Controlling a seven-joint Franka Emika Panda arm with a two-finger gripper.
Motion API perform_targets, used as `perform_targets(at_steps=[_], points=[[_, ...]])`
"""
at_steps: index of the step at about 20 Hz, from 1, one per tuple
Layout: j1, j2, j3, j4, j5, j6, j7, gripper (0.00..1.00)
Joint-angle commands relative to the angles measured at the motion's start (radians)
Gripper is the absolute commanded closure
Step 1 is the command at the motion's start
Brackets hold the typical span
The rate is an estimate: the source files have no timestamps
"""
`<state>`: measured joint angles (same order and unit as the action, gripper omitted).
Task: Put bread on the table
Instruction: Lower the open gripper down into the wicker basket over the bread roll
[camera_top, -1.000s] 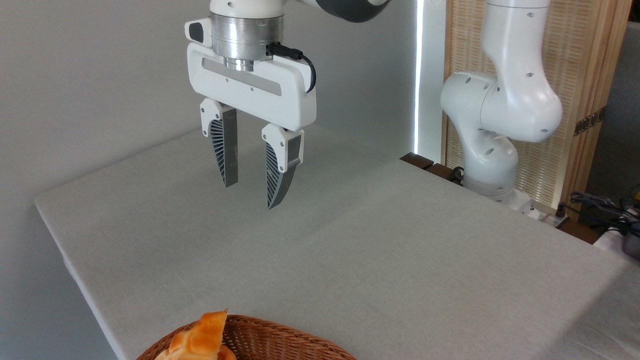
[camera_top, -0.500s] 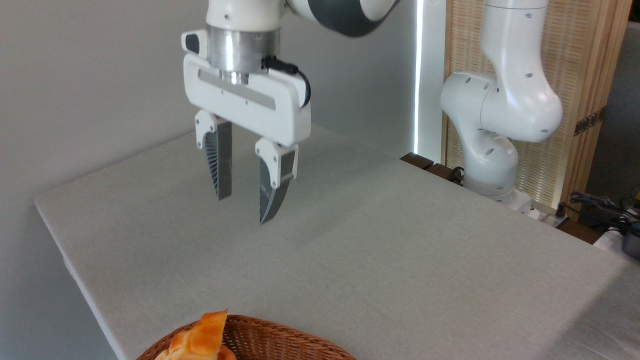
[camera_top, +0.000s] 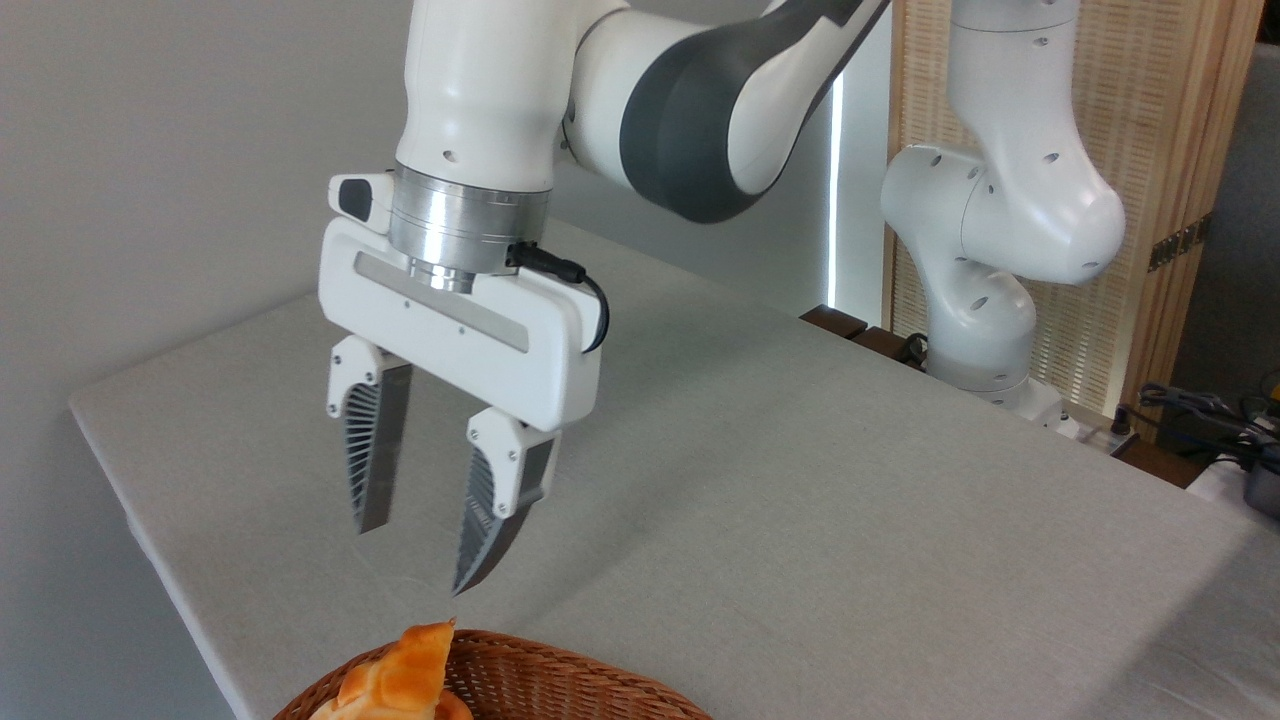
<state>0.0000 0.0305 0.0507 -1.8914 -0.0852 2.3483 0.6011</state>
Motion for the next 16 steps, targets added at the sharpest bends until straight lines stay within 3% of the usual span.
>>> perform_targets(at_steps=[1,4,7,16], points=[[0.003,0.041,0.012,0.011,0.001,0.104,0.022,0.00],[0.003,0.078,0.020,0.012,0.001,0.184,0.048,0.00],[0.003,0.109,0.032,0.012,0.001,0.194,0.124,0.00],[0.005,0.180,0.034,0.015,0.002,0.289,0.152,0.00]])
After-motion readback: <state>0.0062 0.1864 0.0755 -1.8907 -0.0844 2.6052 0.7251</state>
